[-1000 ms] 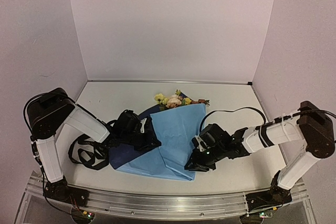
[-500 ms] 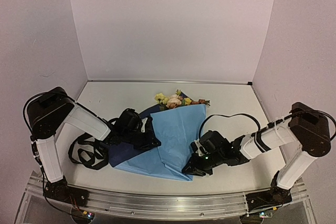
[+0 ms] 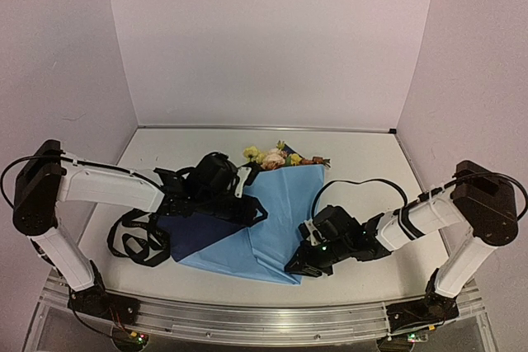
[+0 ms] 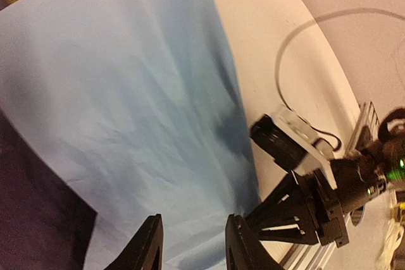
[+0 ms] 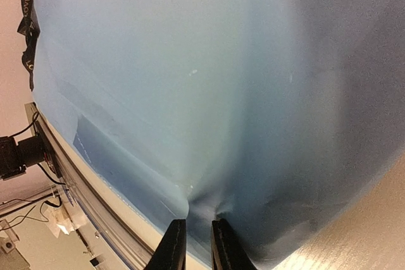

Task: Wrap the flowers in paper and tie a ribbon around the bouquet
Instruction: Press the fold line on the 2/3-folded wrapping paper, then pick up the two-thirds-folded wrapping paper from the center of the board.

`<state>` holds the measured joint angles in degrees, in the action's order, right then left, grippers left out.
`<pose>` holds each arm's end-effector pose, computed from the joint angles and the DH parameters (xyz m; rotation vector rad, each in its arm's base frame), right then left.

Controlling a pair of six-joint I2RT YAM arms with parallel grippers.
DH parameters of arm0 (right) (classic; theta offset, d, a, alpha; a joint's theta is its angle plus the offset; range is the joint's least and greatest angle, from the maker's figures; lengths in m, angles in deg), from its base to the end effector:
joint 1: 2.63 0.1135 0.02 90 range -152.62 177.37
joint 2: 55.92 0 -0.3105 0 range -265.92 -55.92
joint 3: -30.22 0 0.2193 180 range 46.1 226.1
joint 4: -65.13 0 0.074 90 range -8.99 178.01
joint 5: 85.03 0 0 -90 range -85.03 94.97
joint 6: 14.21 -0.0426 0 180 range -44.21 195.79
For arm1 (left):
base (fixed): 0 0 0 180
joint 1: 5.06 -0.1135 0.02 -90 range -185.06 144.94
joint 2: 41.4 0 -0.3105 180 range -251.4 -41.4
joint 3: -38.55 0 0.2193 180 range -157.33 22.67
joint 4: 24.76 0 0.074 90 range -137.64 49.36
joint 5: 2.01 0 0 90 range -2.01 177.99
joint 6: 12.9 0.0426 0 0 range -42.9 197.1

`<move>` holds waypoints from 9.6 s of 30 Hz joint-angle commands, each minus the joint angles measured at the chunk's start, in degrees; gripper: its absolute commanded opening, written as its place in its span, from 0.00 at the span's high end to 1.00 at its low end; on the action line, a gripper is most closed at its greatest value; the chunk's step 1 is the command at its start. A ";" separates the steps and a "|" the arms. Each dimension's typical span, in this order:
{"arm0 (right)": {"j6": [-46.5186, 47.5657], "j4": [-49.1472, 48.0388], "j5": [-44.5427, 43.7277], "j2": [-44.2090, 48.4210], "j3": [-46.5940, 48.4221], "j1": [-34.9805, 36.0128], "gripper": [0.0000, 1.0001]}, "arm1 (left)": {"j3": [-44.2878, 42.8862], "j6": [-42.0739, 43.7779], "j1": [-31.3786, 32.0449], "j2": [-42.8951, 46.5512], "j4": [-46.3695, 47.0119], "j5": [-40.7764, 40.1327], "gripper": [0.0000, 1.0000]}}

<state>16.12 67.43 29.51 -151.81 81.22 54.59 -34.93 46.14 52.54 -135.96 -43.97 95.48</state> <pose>0.1388 0.2482 0.1849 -0.1804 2.8303 1.2655 0.1764 -0.2883 0.2690 0.6378 2.3708 -0.9086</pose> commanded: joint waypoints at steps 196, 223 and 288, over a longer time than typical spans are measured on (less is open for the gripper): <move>24.91 58.23 -22.03 -24.20 54.41 12.75 0.73 | 35.41 -33.64 9.35 39.22 -8.25 -26.38 1.00; 24.70 56.19 -25.19 -27.94 53.58 15.48 0.67 | 34.27 -36.42 10.74 36.34 -4.79 -24.54 0.38; 21.85 50.66 -21.91 -28.96 49.68 15.46 0.63 | 43.64 -58.45 15.75 19.79 11.66 -34.37 0.93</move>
<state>38.61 118.42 7.21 -178.44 133.56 69.91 7.81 -14.36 68.60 -117.19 -29.31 63.47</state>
